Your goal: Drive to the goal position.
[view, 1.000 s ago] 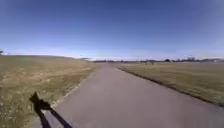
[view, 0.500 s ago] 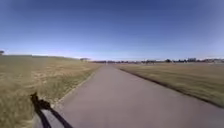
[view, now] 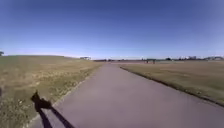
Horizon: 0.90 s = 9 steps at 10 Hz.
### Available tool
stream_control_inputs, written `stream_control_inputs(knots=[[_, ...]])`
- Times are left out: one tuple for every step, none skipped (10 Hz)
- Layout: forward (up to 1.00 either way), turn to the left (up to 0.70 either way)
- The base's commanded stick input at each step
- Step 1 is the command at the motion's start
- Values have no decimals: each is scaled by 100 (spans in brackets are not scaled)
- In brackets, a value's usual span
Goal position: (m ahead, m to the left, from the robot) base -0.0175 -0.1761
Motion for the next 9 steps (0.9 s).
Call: stream_control_inputs(knots=[[70,0],[70,0],[70,0],[70,0],[70,0],[70,0],[70,0],[70,0],[70,0]])
